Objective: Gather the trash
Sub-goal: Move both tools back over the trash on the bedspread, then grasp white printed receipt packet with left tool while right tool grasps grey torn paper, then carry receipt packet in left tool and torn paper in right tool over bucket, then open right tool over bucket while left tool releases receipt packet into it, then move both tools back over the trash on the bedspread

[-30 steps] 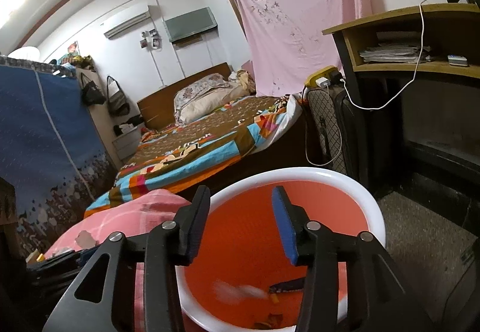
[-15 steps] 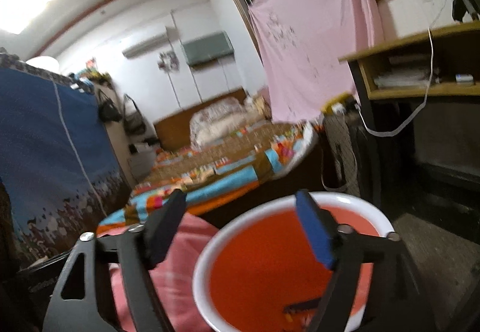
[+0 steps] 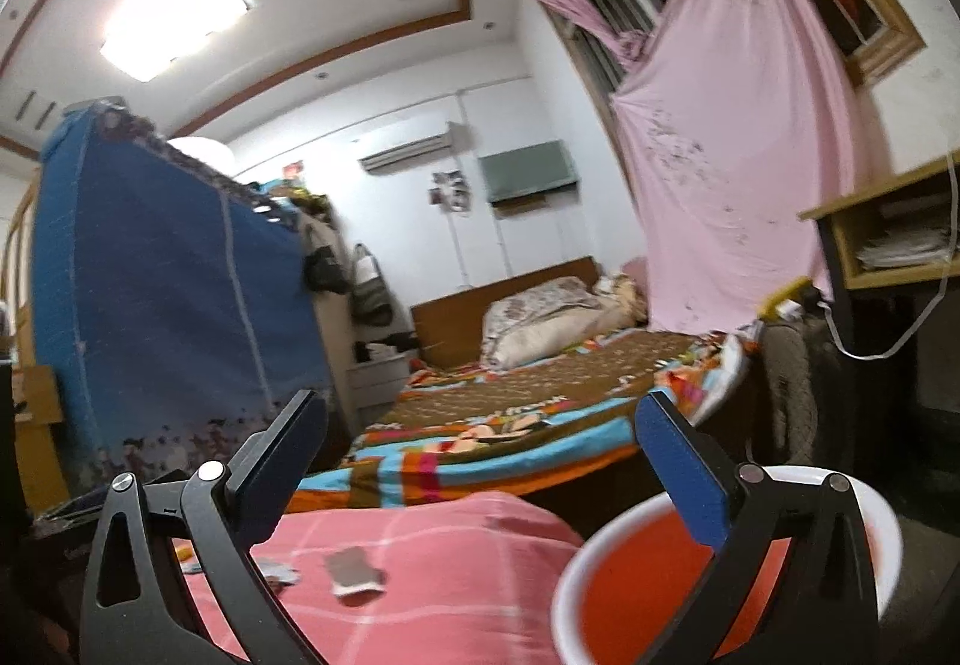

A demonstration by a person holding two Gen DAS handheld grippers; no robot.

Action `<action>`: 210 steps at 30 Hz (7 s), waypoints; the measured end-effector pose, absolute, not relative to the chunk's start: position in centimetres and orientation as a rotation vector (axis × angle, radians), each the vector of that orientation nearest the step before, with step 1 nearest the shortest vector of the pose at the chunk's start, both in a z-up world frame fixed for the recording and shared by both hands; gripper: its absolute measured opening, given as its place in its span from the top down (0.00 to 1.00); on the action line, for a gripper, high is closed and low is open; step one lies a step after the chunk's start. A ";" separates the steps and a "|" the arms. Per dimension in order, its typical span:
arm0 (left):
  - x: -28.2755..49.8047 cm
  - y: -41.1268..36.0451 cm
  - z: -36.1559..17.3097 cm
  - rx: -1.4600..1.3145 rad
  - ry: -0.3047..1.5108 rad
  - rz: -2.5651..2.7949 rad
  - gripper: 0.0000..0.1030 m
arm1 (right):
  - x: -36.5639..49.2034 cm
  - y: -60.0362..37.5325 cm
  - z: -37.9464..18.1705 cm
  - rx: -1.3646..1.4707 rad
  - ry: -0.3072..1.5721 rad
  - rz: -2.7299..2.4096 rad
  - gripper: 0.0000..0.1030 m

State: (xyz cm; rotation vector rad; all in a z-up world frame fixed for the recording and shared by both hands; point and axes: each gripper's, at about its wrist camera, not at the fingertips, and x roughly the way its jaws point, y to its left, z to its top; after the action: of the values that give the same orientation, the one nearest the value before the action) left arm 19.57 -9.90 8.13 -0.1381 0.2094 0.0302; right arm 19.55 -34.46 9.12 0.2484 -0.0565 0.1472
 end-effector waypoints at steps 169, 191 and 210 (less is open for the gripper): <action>26.2 -18.3 7.3 -0.165 0.437 -0.309 0.23 | 22.6 -40.1 6.9 0.278 0.146 0.010 0.23; 19.7 -2.6 8.5 -0.144 0.169 0.058 0.14 | 21.4 -27.1 9.6 0.100 -0.070 0.255 0.00; 23.5 3.6 5.1 -0.188 0.401 0.045 0.15 | 27.0 -17.6 5.5 -0.144 0.306 0.430 0.00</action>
State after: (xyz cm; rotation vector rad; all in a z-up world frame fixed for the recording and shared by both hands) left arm 23.54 3.58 5.06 -0.1880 0.4012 0.0447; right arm 26.97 -17.61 5.45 -0.1436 0.3058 0.4303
